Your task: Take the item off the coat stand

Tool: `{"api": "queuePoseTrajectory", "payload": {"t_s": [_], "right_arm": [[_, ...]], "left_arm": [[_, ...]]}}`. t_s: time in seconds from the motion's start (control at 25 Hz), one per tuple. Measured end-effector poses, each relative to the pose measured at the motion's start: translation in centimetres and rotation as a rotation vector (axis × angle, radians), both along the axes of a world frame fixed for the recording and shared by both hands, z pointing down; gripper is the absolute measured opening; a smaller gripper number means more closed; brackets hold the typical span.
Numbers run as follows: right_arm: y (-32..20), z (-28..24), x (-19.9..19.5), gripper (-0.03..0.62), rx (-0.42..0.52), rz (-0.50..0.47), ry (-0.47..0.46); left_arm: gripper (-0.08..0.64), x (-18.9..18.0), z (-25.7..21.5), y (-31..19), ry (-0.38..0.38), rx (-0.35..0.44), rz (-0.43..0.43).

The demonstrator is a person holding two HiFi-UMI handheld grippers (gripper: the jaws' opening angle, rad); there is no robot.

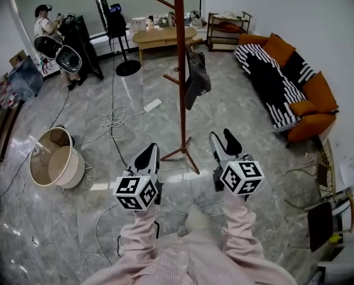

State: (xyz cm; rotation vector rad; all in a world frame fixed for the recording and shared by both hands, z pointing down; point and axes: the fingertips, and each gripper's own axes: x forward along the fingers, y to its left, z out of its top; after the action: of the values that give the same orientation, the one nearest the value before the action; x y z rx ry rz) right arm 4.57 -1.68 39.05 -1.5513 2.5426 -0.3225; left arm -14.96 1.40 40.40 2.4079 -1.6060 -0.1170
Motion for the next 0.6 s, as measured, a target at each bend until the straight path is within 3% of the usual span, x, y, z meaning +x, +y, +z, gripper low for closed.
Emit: {"api": "queuePoseTrajectory", "payload": {"t_s": [0.6], "right_arm": [[-15.1,-1.0,-1.2,0.195,0.034,-0.011,0.081]], "left_arm": [[0.002,-1.1,-0.3,-13.7,0.004,0.000,-0.054]]}}
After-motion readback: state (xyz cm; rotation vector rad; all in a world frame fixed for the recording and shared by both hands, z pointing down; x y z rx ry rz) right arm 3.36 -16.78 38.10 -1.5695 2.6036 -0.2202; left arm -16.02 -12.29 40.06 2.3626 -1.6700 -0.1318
